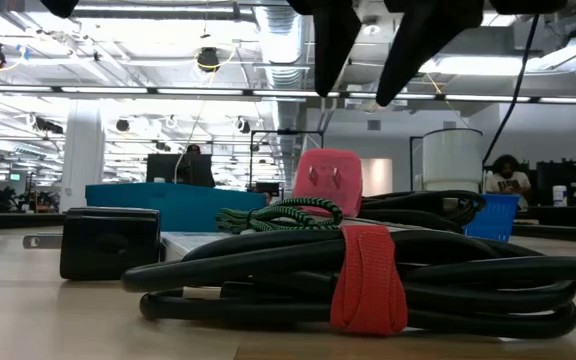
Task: Pick and place items into bin
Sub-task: Put the pink charger adapter into the blue bin
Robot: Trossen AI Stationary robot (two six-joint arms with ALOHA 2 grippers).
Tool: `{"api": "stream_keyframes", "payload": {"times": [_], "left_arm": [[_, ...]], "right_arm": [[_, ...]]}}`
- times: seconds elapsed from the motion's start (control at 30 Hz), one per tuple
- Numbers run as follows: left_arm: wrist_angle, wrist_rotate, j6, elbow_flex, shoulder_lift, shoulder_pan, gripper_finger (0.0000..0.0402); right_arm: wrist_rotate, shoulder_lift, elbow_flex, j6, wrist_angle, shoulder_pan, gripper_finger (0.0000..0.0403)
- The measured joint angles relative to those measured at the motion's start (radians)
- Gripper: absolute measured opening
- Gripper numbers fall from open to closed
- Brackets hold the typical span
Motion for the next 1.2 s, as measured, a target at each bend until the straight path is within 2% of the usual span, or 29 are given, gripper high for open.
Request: {"api": "stream_keyframes", "payload": {"times": [0.53, 1.2], "left_arm": [[-0.055, 0.0, 0.0, 0.0, 0.0, 0.0, 0.0], [-0.054, 0.0, 0.0, 0.0, 0.0, 0.0, 0.0]], "right_arm": [[-0.001, 0.001, 0.0, -0.038, -0.005, 0.002, 0.0198], [-0.005, 0.064, 0.001, -0.106, 0.042, 0.006, 0.0198]]}}
